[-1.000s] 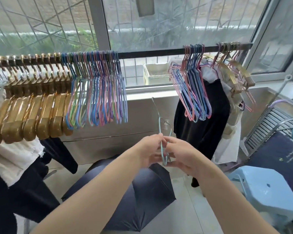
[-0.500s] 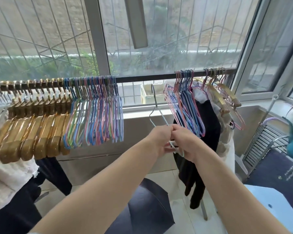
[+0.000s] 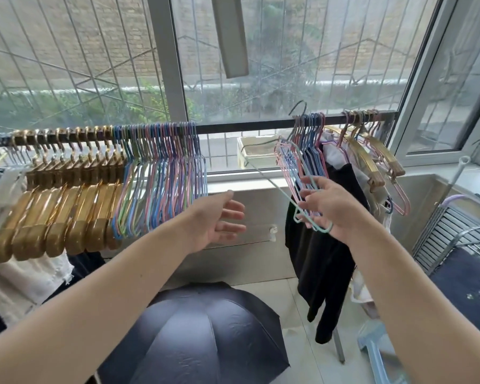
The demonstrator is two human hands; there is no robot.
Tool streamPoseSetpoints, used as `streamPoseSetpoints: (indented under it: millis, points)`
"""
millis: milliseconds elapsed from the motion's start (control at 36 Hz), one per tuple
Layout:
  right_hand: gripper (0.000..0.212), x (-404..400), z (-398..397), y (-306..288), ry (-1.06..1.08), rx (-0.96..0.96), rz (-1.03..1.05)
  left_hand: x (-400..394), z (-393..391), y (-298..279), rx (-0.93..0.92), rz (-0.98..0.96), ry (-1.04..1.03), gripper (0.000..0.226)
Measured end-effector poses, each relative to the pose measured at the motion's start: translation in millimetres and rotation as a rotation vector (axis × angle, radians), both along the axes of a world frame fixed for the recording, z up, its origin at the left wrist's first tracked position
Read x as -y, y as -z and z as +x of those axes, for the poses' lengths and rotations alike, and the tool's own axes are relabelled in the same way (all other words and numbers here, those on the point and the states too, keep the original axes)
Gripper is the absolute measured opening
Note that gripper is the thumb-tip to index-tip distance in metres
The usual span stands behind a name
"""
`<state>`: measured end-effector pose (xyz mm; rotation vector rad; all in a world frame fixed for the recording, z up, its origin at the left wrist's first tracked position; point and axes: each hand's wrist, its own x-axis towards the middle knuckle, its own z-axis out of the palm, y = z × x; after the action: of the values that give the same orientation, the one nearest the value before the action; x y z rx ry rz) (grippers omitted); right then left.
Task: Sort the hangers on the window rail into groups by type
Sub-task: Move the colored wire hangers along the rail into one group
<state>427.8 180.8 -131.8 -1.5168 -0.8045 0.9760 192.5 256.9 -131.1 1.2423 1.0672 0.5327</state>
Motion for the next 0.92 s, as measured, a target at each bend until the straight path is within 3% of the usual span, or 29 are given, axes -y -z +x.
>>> streamPoseSetpoints:
  millis: [139, 417, 528, 583, 694, 806, 917]
  points:
    - [0.042, -30.0, 8.4, -18.9, 0.012, 0.196, -0.096, -7.2, -14.7, -4.4, 0.010, 0.001, -0.041, 0.039]
    - [0.044, -60.1, 8.3, 3.0, 0.080, 0.281, -0.182, -3.8, -27.0, -4.9, -0.015, 0.036, -0.044, 0.030]
    - [0.030, -58.3, 6.1, 14.0, 0.109, 0.336, -0.197, -4.5, -31.4, -0.4, -0.003, 0.018, -0.067, 0.023]
    - [0.023, -58.2, 7.1, 20.1, 0.126, 0.411, -0.210, -2.0, -32.5, 0.6, -0.013, 0.020, -0.065, 0.022]
    - [0.040, -56.3, 7.3, 23.7, 0.130, 0.659, -0.246, 2.1, -32.9, -0.1, -0.034, 0.030, -0.050, 0.021]
    - [0.050, -50.1, 1.1, 14.0, 0.199, 0.905, -0.159, 4.3, -36.9, -5.0, -0.060, 0.064, -0.031, 0.020]
    - [0.050, -53.3, -8.9, 5.4, 0.176, 0.944, -0.010, 6.2, -47.0, -11.4, -0.085, 0.134, -0.009, 0.019]
